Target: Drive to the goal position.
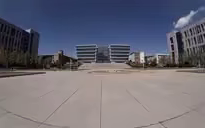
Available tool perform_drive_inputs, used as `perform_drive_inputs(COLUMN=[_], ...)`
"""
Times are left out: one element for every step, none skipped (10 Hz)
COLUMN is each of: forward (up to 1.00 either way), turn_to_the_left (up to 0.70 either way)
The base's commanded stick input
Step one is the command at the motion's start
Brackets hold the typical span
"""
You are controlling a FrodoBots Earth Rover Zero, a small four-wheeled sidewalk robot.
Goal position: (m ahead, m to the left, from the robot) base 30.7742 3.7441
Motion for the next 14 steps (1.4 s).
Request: perform_drive_inputs(forward=[0.7,0.7,0.7,0.7,0.7,0.7,0.7,0.7,0.7,0.7,0.7,0.7,0.7,0.7], turn_to_the_left=[0.01,0.01,0.01,0.01,0.01,0.01,0.01,0.01,0.01,0.01,0.01,0.01,0.01,0.01])
